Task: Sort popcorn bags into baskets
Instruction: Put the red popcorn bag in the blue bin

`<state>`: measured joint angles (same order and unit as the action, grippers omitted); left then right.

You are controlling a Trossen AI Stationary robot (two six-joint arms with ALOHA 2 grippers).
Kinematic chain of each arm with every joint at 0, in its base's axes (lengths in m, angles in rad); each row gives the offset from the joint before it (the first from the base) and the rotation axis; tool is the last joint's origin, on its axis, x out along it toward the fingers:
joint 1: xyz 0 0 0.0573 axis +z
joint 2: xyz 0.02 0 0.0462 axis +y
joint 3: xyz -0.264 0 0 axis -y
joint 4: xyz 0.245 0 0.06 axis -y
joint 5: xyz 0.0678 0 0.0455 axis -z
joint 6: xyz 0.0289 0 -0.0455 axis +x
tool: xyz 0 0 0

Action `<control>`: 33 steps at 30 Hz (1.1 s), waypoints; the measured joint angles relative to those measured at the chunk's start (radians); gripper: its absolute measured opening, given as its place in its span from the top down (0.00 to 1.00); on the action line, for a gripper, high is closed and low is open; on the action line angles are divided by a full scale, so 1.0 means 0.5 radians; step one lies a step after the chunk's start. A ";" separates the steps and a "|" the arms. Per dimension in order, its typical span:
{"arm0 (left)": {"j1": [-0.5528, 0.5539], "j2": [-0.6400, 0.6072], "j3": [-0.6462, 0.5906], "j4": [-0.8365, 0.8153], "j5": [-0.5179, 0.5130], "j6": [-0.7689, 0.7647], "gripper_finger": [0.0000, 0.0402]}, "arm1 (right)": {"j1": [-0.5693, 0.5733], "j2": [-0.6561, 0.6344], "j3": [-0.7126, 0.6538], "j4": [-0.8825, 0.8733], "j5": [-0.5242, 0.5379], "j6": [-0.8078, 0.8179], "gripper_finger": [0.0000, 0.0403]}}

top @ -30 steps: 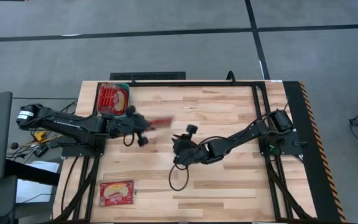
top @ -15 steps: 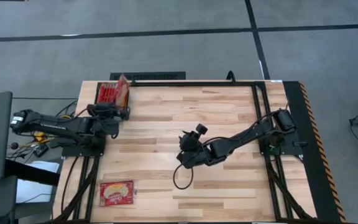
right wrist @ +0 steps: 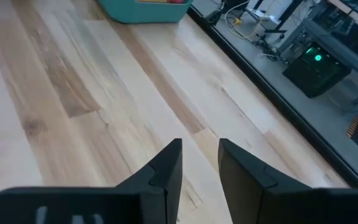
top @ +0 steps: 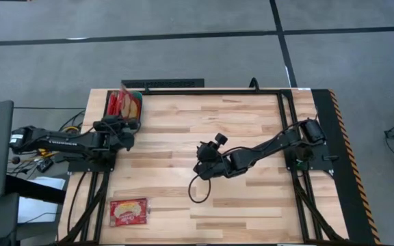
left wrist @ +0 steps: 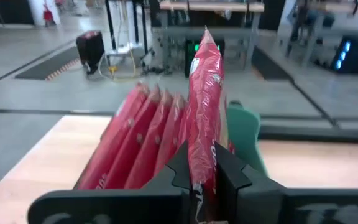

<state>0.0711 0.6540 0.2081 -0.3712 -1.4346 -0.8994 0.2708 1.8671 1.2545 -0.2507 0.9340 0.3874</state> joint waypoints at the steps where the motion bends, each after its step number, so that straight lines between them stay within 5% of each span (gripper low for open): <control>1: 0.026 0.000 -0.003 0.004 0.045 0.019 0.97 | -0.007 0.000 0.000 0.001 -0.002 0.000 0.69; 11: 0.136 0.001 -0.003 0.322 0.261 0.366 0.96 | -0.042 0.000 0.000 0.058 -0.062 -0.008 0.69; 20: 0.148 0.001 -0.003 0.254 0.313 0.297 0.95 | -0.035 0.001 0.000 0.055 -0.092 -0.007 0.70; 33: 0.147 0.001 0.041 0.293 0.497 0.528 0.73 | -0.031 0.002 0.000 0.054 -0.094 -0.003 0.68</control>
<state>0.1448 0.6544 0.2288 -0.2246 -1.1859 -0.6354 0.2554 1.8679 1.2545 -0.2237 0.8871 0.3856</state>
